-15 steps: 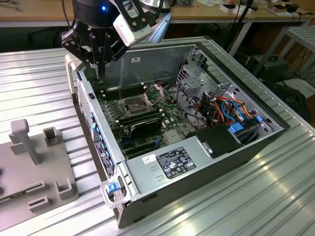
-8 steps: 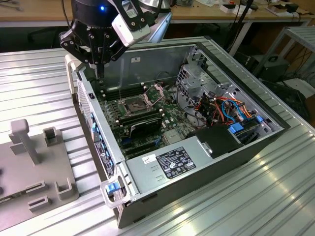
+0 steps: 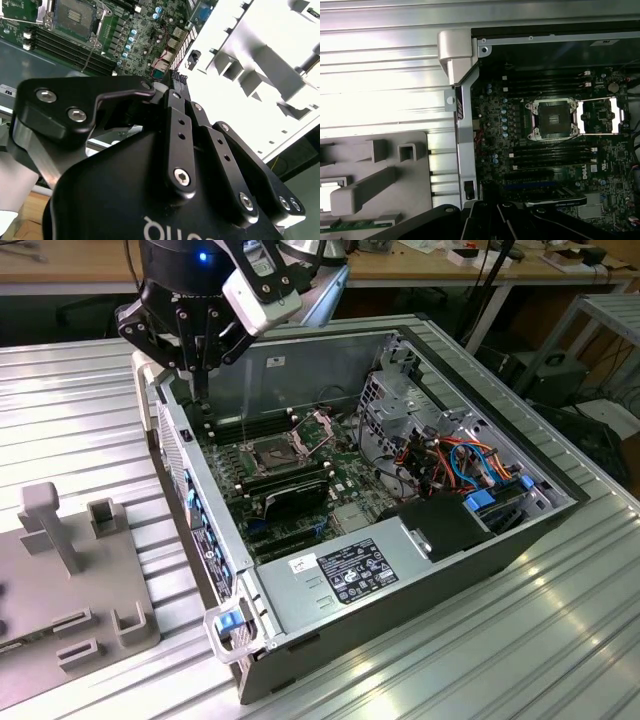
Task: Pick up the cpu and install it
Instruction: 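Reach for the cpu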
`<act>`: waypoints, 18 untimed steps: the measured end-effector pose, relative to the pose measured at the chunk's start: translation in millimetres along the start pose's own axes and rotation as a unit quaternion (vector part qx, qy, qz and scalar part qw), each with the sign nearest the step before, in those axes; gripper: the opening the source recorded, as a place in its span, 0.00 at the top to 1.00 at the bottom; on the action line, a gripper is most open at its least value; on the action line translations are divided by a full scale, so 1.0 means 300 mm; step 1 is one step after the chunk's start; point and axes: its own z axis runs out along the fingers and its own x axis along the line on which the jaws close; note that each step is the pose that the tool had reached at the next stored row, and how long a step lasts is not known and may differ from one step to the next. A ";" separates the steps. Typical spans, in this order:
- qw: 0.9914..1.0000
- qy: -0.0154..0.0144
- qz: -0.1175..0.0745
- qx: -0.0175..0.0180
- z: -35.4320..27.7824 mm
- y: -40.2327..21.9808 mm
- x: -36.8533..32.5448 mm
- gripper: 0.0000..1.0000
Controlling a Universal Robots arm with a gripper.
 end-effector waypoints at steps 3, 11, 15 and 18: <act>1.000 0.000 0.000 0.000 -0.001 -0.001 0.017 0.89; 1.000 0.000 0.000 0.000 -0.002 -0.005 0.073 0.89; 1.000 0.000 0.000 0.000 -0.003 -0.007 0.097 0.89; 1.000 0.000 0.000 0.000 -0.003 -0.008 0.112 0.89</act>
